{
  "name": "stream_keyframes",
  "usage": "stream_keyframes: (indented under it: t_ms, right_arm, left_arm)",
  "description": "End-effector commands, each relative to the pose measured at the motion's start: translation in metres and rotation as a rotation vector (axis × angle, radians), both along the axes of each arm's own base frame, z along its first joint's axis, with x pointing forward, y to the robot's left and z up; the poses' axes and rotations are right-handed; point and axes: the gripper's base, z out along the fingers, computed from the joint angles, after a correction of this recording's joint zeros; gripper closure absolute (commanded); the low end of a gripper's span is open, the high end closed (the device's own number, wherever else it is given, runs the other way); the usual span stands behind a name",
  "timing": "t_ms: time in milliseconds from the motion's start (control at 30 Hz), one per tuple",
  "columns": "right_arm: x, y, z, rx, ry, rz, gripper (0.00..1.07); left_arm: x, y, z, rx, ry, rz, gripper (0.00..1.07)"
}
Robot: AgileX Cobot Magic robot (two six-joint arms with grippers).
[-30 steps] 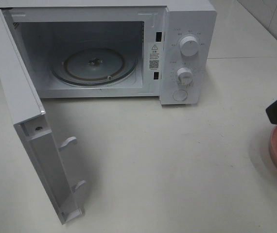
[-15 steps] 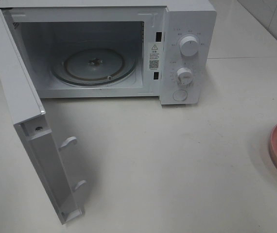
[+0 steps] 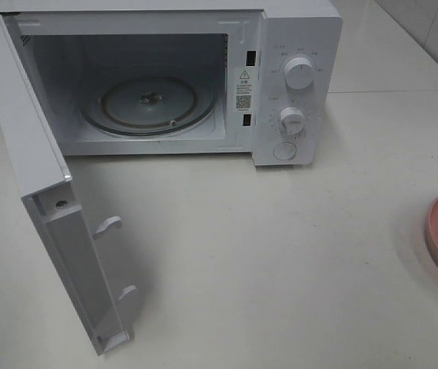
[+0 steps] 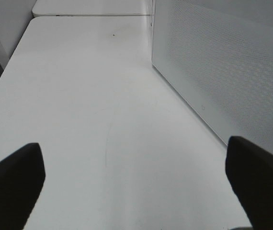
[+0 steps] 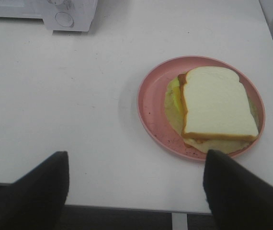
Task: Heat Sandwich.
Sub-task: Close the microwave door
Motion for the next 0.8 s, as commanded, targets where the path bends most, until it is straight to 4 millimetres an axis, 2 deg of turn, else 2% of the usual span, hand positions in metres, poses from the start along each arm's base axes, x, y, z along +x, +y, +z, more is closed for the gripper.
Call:
stream_keyframes:
  t_ms: [33,133,300,500,567,800]
  right_arm:
    - [-0.007,0.001,-0.012,0.011,-0.013,-0.03,0.32]
    - [-0.009,0.002,-0.02,0.011,-0.015,-0.046,0.32]
    - [-0.013,0.002,-0.019,0.003,-0.095,-0.067,0.33]
    - [-0.008,0.002,-0.018,-0.002,-0.153,-0.055,0.33]
    - [-0.002,0.003,-0.024,-0.005,-0.159,-0.049,0.33]
    - [-0.003,0.003,-0.022,-0.003,-0.165,-0.051,0.33]
  left_arm:
    - [-0.003,0.0,-0.001,0.002,-0.024,-0.01,0.1]
    - [-0.003,0.0,-0.001,0.002,-0.024,-0.01,0.1]
    - [-0.003,0.0,-0.001,0.002,-0.023,-0.01,0.1]
    - [-0.003,0.0,-0.001,0.002,-0.023,-0.01,0.1]
    - [-0.003,0.0,-0.001,0.002,-0.023,-0.01,0.1]
    - [-0.003,0.0,-0.001,0.002,-0.023,-0.01,0.1]
